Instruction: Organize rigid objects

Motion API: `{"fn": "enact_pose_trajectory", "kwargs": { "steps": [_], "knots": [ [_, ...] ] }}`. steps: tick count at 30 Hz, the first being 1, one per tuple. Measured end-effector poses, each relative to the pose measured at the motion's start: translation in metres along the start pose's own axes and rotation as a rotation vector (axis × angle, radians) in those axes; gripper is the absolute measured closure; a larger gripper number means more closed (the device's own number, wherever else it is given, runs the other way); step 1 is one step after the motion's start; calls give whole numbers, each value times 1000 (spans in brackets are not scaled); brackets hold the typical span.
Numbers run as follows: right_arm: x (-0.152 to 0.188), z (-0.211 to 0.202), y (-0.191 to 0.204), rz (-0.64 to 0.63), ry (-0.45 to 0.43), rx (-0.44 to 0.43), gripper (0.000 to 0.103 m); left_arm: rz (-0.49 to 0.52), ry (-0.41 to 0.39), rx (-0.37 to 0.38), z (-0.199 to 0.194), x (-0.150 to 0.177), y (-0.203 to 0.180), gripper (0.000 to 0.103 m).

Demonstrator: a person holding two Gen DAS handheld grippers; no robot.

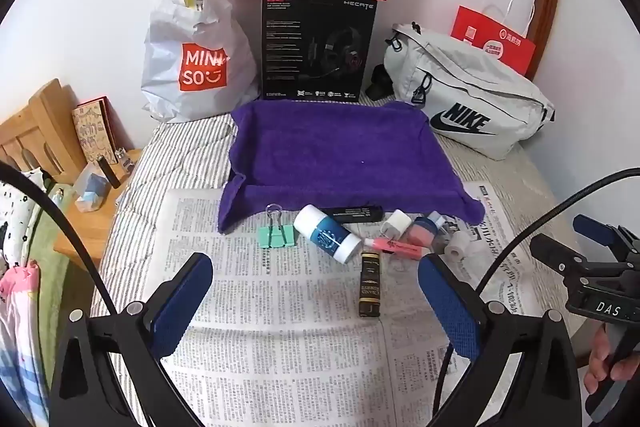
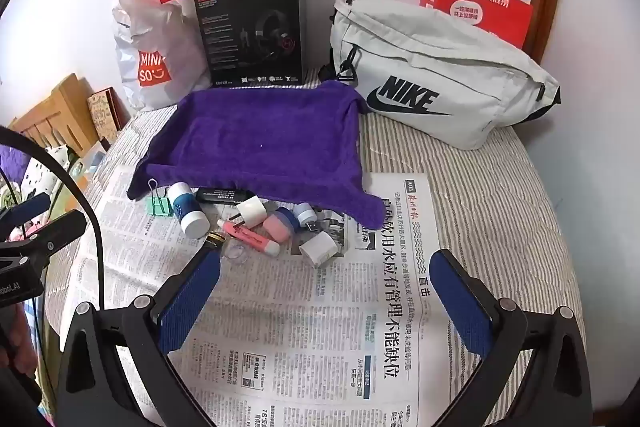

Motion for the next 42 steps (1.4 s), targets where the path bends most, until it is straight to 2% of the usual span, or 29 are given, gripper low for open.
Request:
{"fn": "enact_pose_trajectory", "kwargs": {
  "steps": [6, 12, 42],
  "knots": [
    [2, -9, 3, 10, -20, -16, 0, 22, -39, -22, -12, 0, -7, 0],
    [2, -16, 8, -5, -24, -1, 0, 8, -34, 3, -14, 4, 2, 0],
    [3, -30, 15, -28, -49, -2, 0, 8, -20, -10, -15, 11, 8, 0]
  ]
}}
Point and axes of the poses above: each gripper's, at about its wrist camera, not at the fingertips, and z roughly the way its jaws point, y to its left, x to its underside, the point moved 7 cm from there along z, roughly the way its jaws point, and after that the axes turned 1 degree about -y, right-handed, at the moved point
